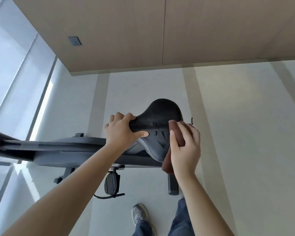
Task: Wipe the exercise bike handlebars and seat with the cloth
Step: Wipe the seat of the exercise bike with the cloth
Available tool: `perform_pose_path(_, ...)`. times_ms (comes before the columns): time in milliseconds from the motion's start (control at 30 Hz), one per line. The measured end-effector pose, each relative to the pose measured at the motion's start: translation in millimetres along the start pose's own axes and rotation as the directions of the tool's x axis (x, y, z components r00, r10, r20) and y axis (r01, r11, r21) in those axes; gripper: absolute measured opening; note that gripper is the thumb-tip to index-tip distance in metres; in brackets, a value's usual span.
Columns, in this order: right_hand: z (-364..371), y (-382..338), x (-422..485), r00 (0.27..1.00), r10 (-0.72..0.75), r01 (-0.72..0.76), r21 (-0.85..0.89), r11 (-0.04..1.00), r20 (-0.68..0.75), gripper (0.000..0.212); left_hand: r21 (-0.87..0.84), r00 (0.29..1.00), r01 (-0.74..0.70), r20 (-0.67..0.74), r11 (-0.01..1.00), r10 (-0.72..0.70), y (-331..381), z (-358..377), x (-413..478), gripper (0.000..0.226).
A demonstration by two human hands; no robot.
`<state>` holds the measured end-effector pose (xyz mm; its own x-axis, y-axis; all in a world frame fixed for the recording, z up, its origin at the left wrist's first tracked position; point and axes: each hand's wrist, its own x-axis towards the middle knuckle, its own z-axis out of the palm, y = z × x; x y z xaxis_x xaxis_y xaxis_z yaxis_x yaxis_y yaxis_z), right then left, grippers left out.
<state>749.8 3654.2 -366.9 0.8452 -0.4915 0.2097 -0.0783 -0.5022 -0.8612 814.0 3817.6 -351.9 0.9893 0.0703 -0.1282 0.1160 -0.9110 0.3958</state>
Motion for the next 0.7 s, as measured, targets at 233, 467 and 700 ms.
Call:
perform_pose_path(233,-4.7,-9.1,41.0,0.956,-0.133,0.172,-0.133,0.976,0.26,0.027,0.021,0.999,-0.041,-0.011,0.999,0.041,-3.0,2.4,0.5,0.07)
perform_pose_path(467,-7.0,-8.1,23.2,0.81,-0.4,0.542,-0.287,0.79,0.429,0.024,-0.028,0.993,-0.111,0.02,0.993,0.112,-16.0,-1.8,4.2,0.065)
perform_pose_path(700,14.0,-33.6,43.8,0.614,-0.347,0.678,-0.248,0.693,0.709,0.03,-0.134,0.977,-0.205,0.038,0.969,0.212,-36.1,-4.8,9.6,0.054)
